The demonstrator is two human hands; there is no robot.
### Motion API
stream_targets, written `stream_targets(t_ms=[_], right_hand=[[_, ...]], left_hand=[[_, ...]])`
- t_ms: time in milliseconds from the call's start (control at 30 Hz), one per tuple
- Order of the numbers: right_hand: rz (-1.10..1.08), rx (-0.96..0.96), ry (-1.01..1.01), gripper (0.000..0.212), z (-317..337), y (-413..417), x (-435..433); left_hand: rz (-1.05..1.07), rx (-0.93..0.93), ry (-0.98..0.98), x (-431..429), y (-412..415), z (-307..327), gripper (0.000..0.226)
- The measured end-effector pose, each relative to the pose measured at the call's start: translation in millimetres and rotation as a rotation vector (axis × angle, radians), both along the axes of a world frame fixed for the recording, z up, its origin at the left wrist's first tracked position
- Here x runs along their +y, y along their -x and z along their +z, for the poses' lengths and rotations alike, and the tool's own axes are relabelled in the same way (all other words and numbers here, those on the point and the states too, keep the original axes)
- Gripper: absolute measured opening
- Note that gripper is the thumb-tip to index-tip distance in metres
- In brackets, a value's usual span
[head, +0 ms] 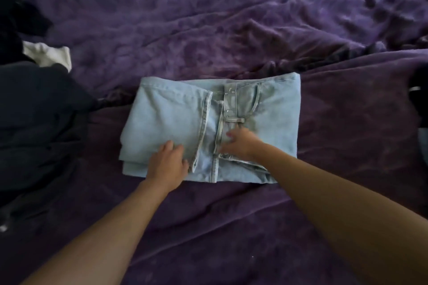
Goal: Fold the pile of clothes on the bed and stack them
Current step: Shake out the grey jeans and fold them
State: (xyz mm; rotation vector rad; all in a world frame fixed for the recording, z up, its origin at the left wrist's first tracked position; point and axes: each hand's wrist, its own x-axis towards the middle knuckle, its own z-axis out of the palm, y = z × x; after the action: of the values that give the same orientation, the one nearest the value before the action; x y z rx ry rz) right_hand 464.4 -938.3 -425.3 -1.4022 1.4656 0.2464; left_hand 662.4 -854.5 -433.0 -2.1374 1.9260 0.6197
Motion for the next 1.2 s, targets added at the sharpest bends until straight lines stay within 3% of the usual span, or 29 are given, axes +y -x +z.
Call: stream_targets(t_ms=[100,167,200,233,300,367,500,567,633,700,833,967,1067,1133,1200], right_hand=[[-0.284,0.008,0.321,0.028,-3.7,36.7,1.3],[-0.462,0.242,0.594,0.03,-4.4,79.7,-6.5],[-0.536,0.327,0.623,0.039,-5.8,100.4,-9.9],[-0.619,0.35,0.561,0.049,-8.5,115.6,-12.5],[-0.797,0.211,0.313,0.064,-17.5,127.0,-12.2],[-0.88,0.04,0.138,0.062,-28.7,123.0,-5.0],[-0.786,-0.022,0.391,0.041,-20.2,103.4,7.9],[-0.715,-0.08,0.516,0.038,6.8,84.3,8.5],[-0.633,-0.19,0.554,0.044,37.6,53.3,6.2],[-0.498,-0.231,0.532,0.056,61.4,13.6,0.1],[-0.143,-0.031,0.546,0.071,77.1,-88.2,-12.2],[0.032,-0.091,0.369,0.068,49.4,-183.8,-1.1],[0.099,-0.189,0.167,0.064,21.2,-207.1,14.6],[0.01,-0.242,0.3,0.051,8.9,-191.4,23.6],[-0.107,-0.161,0.564,0.044,-1.2,-158.3,30.1]], left_hand=[[-0.017,0.071,0.028,1.6,7.1,-4.5,0.045],[-0.089,0.101,0.016,3.0,24.7,-11.1,0.06],[-0.13,0.1,-0.021,4.4,35.1,-16.1,0.067],[-0.163,0.087,-0.077,6.6,44.9,-21.2,0.073],[-0.194,0.052,-0.2,10.1,59.0,-31.8,0.083],[-0.201,0.041,-0.266,10.2,62.6,-39.5,0.086],[-0.232,0.12,-0.263,6.3,43.8,-39.4,0.074],[-0.192,0.282,-0.199,4.0,26.4,-33.1,0.061],[0.045,0.576,-0.144,2.2,8.5,-21.2,0.046],[0.339,0.75,-0.051,2.4,-14.1,-7.4,0.03],[0.64,0.667,0.197,16.3,-84.9,5.2,0.023],[0.78,0.609,0.2,35.7,-144.0,4.3,0.018],[0.847,0.53,0.247,42.1,-168.6,1.7,0.018],[0.809,0.436,0.283,38.2,-172.1,2.9,0.019],[0.74,0.379,0.303,25.8,-162.6,8.0,0.026]])
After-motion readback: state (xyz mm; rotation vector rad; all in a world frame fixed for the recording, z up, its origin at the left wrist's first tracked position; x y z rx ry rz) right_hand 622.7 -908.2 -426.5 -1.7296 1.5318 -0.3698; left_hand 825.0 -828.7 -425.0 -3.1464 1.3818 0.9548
